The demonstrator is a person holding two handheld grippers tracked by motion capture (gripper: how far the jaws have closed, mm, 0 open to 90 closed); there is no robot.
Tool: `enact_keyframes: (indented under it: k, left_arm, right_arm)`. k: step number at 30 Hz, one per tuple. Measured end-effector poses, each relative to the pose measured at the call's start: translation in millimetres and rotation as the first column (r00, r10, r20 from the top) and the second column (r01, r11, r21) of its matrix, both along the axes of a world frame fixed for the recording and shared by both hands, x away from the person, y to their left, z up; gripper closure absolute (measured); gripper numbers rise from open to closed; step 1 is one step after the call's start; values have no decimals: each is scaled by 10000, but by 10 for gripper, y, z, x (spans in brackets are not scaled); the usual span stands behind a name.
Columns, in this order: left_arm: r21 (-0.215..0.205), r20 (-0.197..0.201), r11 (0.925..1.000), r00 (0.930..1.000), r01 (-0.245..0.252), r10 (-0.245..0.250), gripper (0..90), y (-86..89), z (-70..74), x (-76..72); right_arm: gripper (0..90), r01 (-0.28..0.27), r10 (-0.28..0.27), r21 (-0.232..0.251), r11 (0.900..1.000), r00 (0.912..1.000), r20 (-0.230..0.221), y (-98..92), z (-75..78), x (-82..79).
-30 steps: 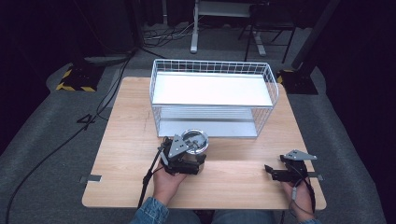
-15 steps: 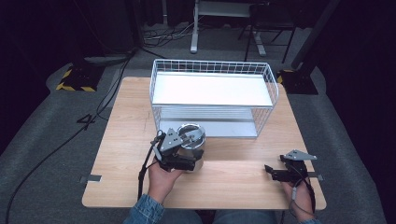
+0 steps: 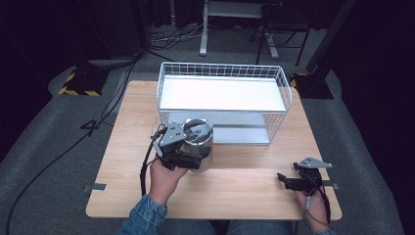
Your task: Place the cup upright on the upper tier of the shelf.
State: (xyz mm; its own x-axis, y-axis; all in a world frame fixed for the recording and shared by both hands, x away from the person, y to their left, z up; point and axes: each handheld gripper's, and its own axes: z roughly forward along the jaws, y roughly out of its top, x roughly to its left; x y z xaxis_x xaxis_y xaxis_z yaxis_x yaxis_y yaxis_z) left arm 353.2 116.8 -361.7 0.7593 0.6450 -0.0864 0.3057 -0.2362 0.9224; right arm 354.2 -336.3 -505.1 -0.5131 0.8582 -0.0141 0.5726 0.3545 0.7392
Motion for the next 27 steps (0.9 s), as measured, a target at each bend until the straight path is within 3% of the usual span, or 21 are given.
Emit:
enact_keyframes:
  k: [20,27]
  left_arm:
    - [-135,389,9994,9987,326,-320,37,-30,648,243]
    - [-221,441,9993,9986,298,-288,37,-39,814,325]
  right_arm:
    - [158,40,-40,-4,10000,10000,-13,6,0,0]
    - [157,49,-49,8,10000,10000,-28,6,0,1]
